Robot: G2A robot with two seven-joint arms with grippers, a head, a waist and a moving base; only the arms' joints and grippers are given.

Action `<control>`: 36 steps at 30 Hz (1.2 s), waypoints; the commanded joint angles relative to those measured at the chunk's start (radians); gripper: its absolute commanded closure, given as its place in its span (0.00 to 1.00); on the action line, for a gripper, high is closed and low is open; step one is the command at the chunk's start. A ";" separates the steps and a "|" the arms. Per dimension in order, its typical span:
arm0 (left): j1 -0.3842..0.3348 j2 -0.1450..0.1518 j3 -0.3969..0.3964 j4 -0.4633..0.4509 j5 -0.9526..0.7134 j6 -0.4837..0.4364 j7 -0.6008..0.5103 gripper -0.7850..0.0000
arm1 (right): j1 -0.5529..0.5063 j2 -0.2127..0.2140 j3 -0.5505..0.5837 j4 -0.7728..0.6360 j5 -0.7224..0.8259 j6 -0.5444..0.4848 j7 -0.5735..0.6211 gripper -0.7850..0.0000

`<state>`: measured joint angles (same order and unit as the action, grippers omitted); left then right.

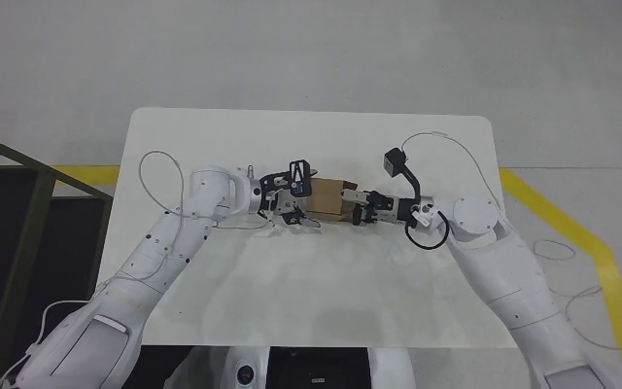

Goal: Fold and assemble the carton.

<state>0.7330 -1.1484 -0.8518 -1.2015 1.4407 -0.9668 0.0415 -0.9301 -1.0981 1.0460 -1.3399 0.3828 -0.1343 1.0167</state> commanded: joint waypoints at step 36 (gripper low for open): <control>0.020 -0.011 -0.003 -0.010 -0.068 0.019 -0.071 0.00 | 0.234 -0.131 -0.177 0.419 0.230 -0.187 0.118 0.00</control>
<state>0.7531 -1.1587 -0.8548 -1.2107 1.3739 -0.9474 -0.0275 -0.7001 -1.2254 0.8730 -0.9244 0.6083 -0.3226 1.1348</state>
